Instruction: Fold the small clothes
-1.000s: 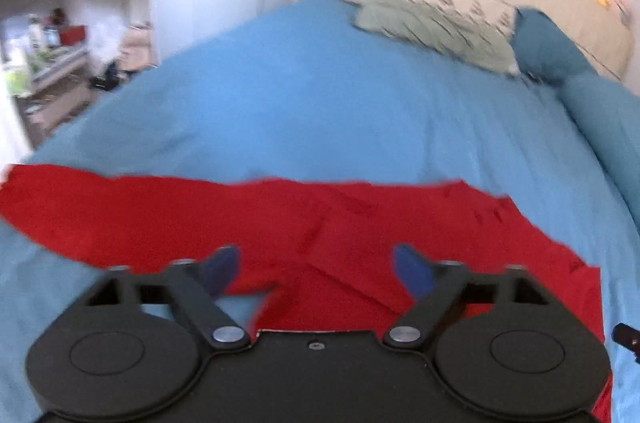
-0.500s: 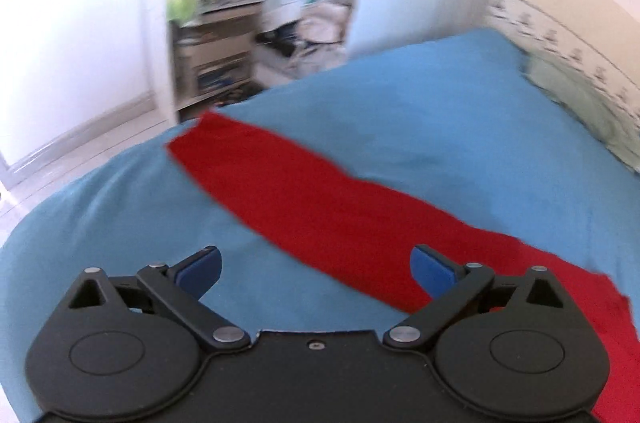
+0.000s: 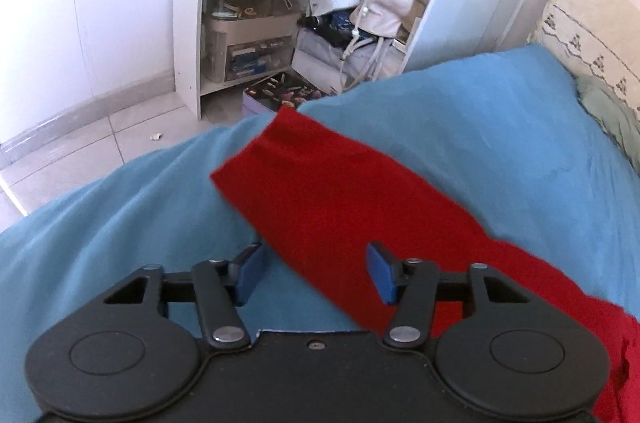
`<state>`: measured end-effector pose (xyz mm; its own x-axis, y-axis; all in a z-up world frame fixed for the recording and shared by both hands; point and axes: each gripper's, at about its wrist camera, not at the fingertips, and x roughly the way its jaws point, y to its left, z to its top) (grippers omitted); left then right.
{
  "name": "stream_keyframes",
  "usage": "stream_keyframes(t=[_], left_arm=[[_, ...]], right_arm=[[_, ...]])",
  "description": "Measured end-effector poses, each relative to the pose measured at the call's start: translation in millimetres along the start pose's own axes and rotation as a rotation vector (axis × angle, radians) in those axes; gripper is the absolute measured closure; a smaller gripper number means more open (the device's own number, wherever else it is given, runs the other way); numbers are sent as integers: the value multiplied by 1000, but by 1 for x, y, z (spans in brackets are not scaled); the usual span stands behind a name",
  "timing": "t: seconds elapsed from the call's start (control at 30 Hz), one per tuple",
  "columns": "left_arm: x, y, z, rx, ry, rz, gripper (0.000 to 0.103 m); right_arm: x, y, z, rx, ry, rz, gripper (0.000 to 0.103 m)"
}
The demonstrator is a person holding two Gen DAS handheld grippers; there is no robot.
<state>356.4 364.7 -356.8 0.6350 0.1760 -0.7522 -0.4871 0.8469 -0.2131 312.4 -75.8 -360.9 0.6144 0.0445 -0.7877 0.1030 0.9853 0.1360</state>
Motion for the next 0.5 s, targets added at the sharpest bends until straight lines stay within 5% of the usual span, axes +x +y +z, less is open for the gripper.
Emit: stream_keyframes(t=[0.03, 0.1, 0.13, 0.37, 0.5], left_arm=[[1, 1, 2, -6, -4, 0, 58], [6, 4, 5, -10, -12, 5, 92], [7, 5, 6, -6, -16, 2, 96], [-8, -11, 7, 94, -58, -14, 98], [-35, -53, 8, 232, -101, -70, 99]], right_arm=[[2, 1, 0, -1, -2, -3, 0], [5, 1, -1, 2, -5, -10, 0], [5, 0, -1, 5, -7, -12, 0], [4, -5, -1, 9, -8, -26, 0], [-3, -17, -2, 30, -21, -30, 0]])
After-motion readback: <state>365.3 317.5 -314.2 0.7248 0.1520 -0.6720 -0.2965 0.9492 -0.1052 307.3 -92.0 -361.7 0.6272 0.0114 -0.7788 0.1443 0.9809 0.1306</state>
